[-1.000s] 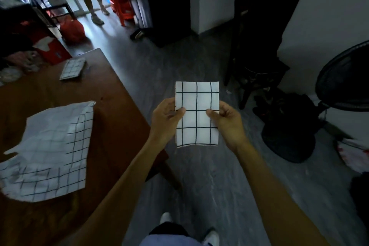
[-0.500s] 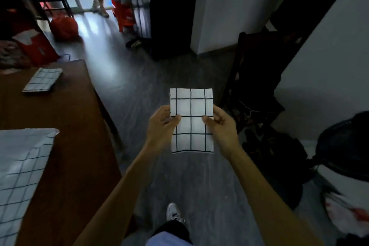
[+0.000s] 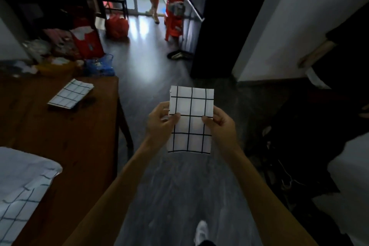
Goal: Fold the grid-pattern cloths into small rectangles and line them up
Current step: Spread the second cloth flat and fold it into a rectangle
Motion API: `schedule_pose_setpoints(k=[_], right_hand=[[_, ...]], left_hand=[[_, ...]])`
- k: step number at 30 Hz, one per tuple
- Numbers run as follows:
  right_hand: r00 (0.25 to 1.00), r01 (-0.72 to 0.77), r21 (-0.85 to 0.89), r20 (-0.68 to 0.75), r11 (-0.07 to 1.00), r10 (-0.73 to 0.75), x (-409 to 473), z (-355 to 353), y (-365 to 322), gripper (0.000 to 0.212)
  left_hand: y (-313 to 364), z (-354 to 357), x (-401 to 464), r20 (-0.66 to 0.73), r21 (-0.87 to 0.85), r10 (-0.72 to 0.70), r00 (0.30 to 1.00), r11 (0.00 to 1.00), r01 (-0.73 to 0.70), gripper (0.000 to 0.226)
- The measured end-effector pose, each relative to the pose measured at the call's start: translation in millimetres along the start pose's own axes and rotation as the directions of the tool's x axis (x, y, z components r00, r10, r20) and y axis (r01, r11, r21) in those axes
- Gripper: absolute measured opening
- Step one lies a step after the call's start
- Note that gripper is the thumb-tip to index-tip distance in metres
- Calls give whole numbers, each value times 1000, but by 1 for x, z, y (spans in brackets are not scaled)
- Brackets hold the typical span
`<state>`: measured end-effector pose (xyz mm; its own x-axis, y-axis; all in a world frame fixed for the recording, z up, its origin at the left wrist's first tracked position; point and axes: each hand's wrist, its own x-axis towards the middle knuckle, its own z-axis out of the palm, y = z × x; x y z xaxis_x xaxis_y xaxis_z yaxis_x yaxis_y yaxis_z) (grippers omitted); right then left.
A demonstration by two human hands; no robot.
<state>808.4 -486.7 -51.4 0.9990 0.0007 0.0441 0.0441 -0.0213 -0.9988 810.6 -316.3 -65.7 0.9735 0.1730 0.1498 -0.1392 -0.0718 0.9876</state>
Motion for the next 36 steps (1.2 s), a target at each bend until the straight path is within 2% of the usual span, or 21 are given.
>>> schedule_pose_setpoints(k=[8,13,19,24,28,32,36], right_hand=[[986,13,78,162,997,-26,168,20,14,38],[966,-13,135,259,991,-23,292,33,6,35],[919,-51,136,394,989,-6,402,72,-8,37],[865,-100,122,501,987,26,468,123,2,35],[812,-114,83,582,990,45,526,177,15,41],[755,-83,-5,653,997,66,585,244,26,38],[705,-21,-74,706,997,68,641,323,19,37]], left_hand=[[-19,6,130,-147,107,33,989,994,-18,20],[-11,20,225,-272,156,-29,962,985,73,23],[-6,6,312,-407,195,-20,913,975,108,30],[-31,-23,372,-519,122,-100,849,974,189,25],[-57,-57,425,-610,96,-62,790,984,151,23],[-85,-111,486,-705,52,-59,707,989,135,24],[-99,-166,548,-782,-51,-161,602,979,196,25]])
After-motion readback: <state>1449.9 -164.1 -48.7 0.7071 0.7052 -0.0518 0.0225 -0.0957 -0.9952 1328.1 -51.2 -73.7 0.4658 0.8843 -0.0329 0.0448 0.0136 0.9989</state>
